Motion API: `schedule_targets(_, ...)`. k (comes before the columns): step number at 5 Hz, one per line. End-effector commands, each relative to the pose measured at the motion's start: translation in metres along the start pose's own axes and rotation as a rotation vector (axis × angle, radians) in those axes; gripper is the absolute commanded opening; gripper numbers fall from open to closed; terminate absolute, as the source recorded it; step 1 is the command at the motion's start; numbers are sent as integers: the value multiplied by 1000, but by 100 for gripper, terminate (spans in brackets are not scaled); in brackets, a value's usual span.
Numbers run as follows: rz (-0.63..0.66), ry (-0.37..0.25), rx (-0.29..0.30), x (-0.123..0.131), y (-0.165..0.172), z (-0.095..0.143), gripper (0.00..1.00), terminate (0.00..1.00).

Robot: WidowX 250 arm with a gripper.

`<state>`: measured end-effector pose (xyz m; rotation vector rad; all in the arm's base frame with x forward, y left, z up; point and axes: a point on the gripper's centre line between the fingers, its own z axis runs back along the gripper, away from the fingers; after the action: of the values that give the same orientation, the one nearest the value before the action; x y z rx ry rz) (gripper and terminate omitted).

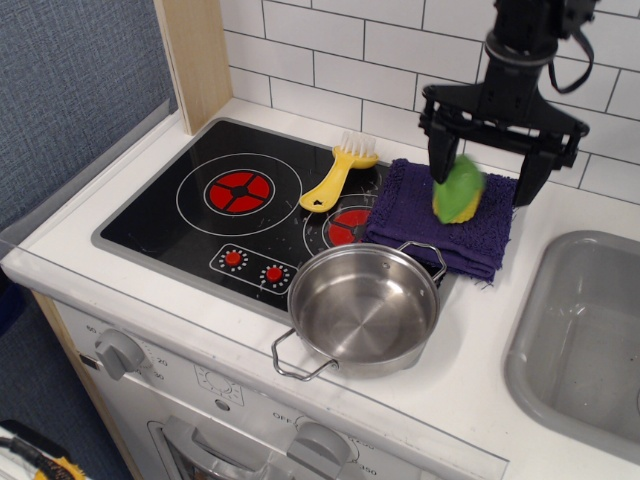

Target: Move the corn into the center of the stovetop.

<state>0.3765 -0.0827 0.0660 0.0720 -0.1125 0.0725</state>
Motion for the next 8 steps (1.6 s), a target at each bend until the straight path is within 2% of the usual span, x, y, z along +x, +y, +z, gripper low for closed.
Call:
schedule_targets(1,12,6,53,33,5,-10,100,0)
schedule_targets(2,14,9,43,32,9,-12,100,0)
schedule_targets(3,8,-8,21,28,12,-1,0,0)
schedule_targets(5,55,-88,-45,20,37,38,0,0)
schedule_targets(6,87,-83,-44,5,59,44,0,0)
schedule_targets(7,144,-7,-10,-19,91,20,0,0)
schedule_targets(8,178,86,-1,-40,118,-14,0,0)
